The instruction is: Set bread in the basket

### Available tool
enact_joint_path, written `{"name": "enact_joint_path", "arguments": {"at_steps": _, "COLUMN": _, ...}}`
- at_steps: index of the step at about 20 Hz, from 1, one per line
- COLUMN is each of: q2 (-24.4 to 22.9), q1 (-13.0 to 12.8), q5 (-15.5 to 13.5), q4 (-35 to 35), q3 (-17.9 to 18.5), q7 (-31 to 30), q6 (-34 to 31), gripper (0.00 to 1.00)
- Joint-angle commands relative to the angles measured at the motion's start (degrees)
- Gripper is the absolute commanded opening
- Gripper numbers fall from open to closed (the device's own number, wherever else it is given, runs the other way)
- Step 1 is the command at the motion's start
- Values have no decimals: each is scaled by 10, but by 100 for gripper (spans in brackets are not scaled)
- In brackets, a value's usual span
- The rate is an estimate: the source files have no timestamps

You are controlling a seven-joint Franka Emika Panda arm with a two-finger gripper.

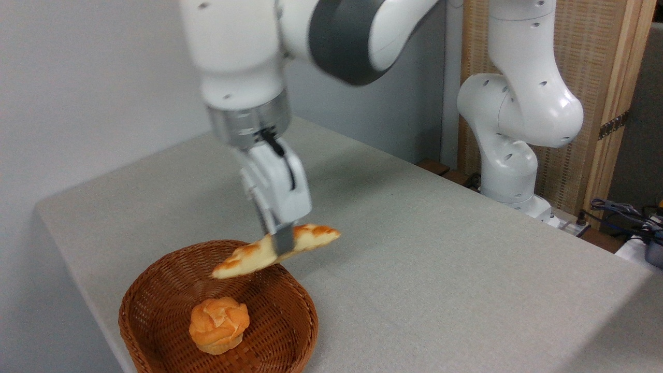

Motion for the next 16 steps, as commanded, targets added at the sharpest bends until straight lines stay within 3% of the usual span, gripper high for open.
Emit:
{"name": "enact_joint_path", "arguments": {"at_steps": 1, "q2": 59, "q1": 3, "q5": -20, "q4": 31, "q3": -35, "q7": -98, "q6": 47, "gripper": 76}}
{"name": "enact_joint_path", "arguments": {"at_steps": 4, "q2": 103, "q1": 4, "q5": -21, "q4": 31, "q3": -73, "q7": -195, "q6": 131, "gripper": 100}}
{"name": "enact_joint_path", "arguments": {"at_steps": 6, "q2": 111, "q1": 4, "q5": -22, "q4": 31, "q3": -77, "q7": -225, "q6": 154, "gripper": 100}}
{"name": "enact_joint_path", "arguments": {"at_steps": 16, "q2": 85, "q1": 28, "q5": -46, "q4": 36, "q3": -77, "q7": -226, "q6": 135, "gripper": 100}}
